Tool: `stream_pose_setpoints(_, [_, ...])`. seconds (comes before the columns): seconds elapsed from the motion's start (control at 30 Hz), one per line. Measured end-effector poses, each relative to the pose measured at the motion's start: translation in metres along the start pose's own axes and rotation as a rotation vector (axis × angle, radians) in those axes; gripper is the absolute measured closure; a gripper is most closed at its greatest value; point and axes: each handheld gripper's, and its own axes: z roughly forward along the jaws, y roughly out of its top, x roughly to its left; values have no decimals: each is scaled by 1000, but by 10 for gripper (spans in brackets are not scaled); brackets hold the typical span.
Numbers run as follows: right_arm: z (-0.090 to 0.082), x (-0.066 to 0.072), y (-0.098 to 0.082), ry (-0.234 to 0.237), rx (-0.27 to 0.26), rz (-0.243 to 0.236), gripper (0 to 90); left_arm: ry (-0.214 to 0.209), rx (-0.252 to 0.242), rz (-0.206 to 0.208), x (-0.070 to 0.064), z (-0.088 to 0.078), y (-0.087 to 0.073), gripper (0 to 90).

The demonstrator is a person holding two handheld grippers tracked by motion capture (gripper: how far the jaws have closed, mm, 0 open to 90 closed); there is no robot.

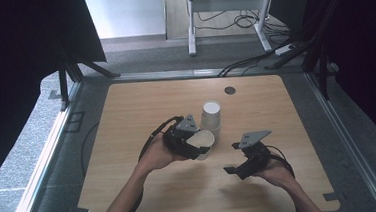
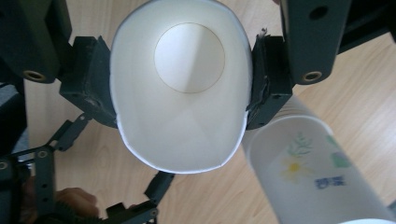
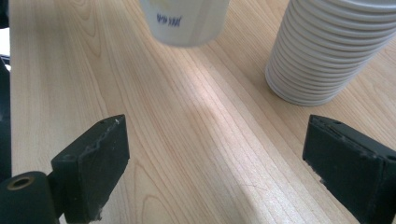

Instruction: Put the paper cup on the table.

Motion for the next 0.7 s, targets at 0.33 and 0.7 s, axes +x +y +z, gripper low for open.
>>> stream_pose_setpoints(0.33, [-1,-1,-2,-14,8,-1,81,56,24,-16,10,-7,-2,330])
stream_pose_setpoints(0.7, [-5,-5,-7,-45,1,19,75,132,54,-50,21,-10,-10,326])
